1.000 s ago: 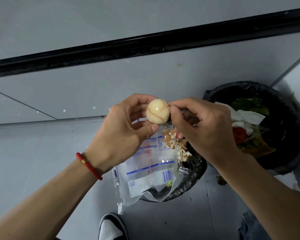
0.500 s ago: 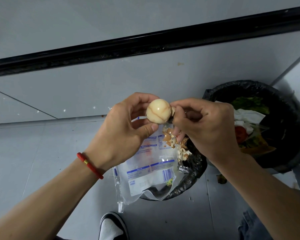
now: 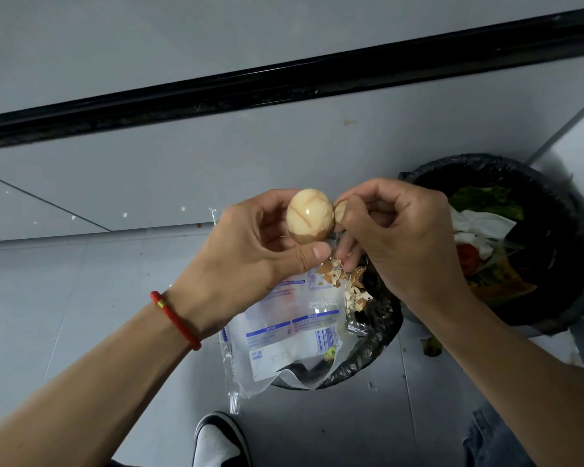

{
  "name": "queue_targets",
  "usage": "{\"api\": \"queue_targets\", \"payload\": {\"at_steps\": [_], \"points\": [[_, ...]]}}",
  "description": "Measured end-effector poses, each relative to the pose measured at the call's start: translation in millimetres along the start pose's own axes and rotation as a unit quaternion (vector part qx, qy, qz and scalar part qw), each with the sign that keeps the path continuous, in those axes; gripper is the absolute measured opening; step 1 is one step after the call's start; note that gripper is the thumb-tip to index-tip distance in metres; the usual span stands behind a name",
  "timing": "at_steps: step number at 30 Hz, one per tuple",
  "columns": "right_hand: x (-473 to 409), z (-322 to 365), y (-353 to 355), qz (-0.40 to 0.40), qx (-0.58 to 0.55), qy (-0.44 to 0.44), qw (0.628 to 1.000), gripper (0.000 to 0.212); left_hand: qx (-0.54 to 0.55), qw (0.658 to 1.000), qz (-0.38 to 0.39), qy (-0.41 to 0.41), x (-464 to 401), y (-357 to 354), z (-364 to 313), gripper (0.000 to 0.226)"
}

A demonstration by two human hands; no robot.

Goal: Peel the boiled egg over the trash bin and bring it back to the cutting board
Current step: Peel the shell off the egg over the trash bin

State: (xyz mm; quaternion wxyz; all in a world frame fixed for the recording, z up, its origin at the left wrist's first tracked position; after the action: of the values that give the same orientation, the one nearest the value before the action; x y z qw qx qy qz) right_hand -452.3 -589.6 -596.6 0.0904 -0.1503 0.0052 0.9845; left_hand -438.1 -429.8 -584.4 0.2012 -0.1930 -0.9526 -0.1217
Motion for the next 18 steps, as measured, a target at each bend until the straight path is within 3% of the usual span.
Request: {"api": "queue_targets", "payload": {"at_steps": [11,18], "points": [[-3,-7,7,-0.024,-0.052,-0.024,0.998,0.023,0.177,0.984,0.003,0.035,-6,8,10,0.059],[-6,-7,17,-0.047,-0.047,-0.023,0.998,0.021,0.326,0.939,0.095,0.059,-6,-3,6,0.053]]}}
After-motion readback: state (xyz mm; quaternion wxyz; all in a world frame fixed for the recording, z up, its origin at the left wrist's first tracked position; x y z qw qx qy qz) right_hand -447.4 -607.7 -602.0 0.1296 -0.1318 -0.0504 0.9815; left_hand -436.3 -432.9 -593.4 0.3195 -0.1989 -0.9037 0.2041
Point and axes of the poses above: each hand's wrist, its own x-axis away from the middle knuckle, its own y-axis out of the back of the hand, z = x × y, the point moved 10 cm from there along -x, towards the middle knuckle, and after that the axes turned 10 degrees about y, right-handed, at the moved point
